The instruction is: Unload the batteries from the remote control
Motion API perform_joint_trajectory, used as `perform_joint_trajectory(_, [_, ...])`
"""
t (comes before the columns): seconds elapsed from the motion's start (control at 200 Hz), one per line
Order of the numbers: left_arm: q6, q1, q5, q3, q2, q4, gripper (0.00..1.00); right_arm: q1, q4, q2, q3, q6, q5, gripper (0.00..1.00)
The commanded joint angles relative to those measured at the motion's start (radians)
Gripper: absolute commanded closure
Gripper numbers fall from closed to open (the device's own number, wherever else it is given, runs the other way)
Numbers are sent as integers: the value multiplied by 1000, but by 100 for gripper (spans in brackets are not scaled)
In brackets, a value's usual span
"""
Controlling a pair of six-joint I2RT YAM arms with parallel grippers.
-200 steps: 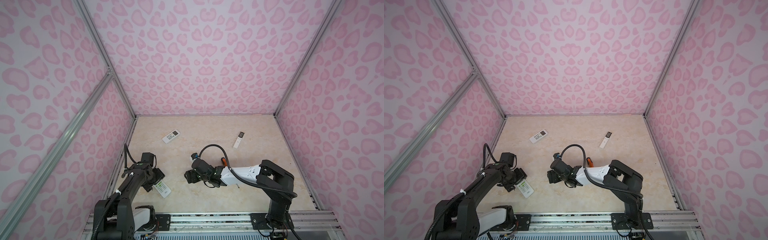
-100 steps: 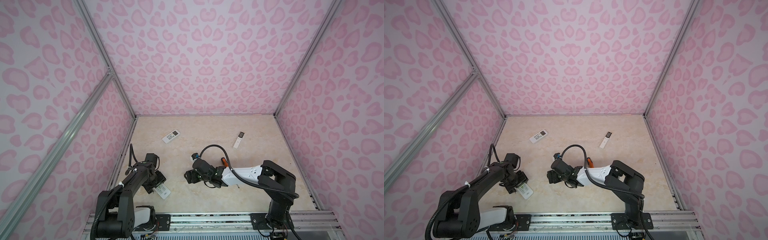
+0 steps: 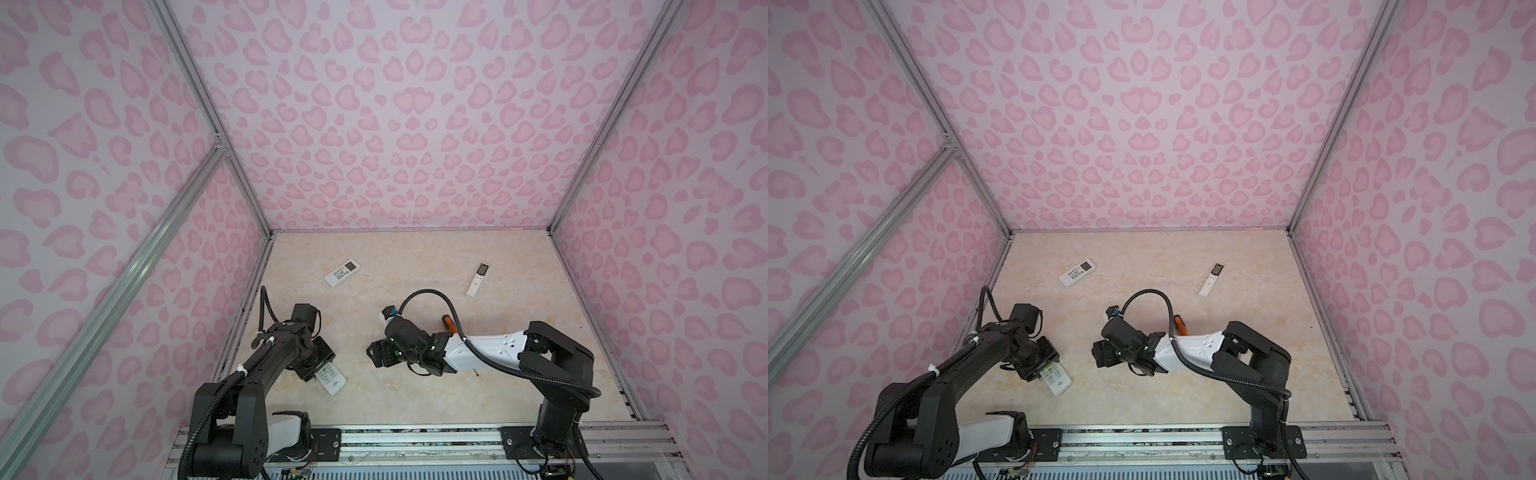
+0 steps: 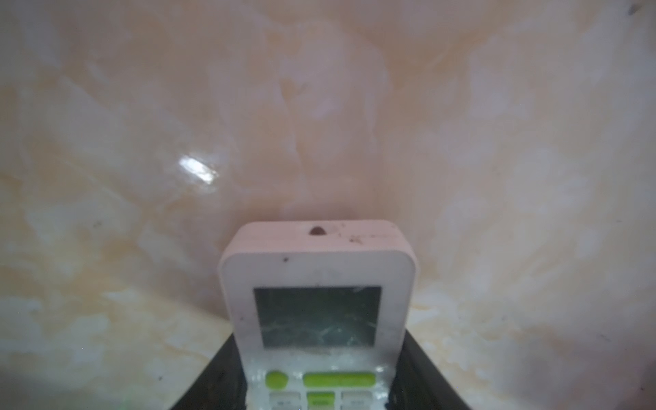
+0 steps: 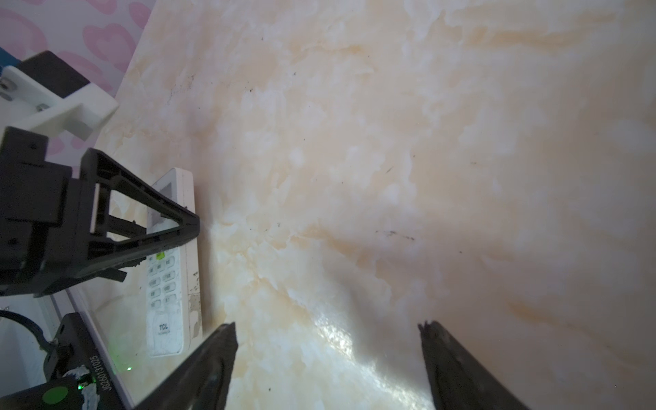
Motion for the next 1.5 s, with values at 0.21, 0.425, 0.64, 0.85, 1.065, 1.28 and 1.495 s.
perform_joint_trajectory(0.21, [-37, 0, 89, 57, -50, 33, 57, -3, 139, 43, 4, 89, -229, 18])
perform_joint_trajectory(0.425, [-16, -5, 128, 113, -9, 71, 61, 6, 252, 91, 17, 155, -351, 26])
perform_joint_trajectory(0.64, [-20, -12, 157, 124, 8, 117, 61, -2, 250, 134, 32, 166, -386, 31])
perform_joint_trajectory(0.85, [-3, -16, 186, 139, 32, 129, 61, -22, 313, 173, 49, 201, -432, 38])
perform_joint_trajectory(1.065, [7, -23, 207, 146, 41, 139, 61, -49, 293, 198, 96, 190, -445, 40])
perform_joint_trajectory(1.28, [38, -28, 227, 141, 42, 160, 61, -88, 244, 217, 141, 146, -491, 59])
perform_joint_trajectory(1.495, [58, -26, 252, 142, 46, 182, 61, -95, 213, 214, 166, 120, -529, 79])
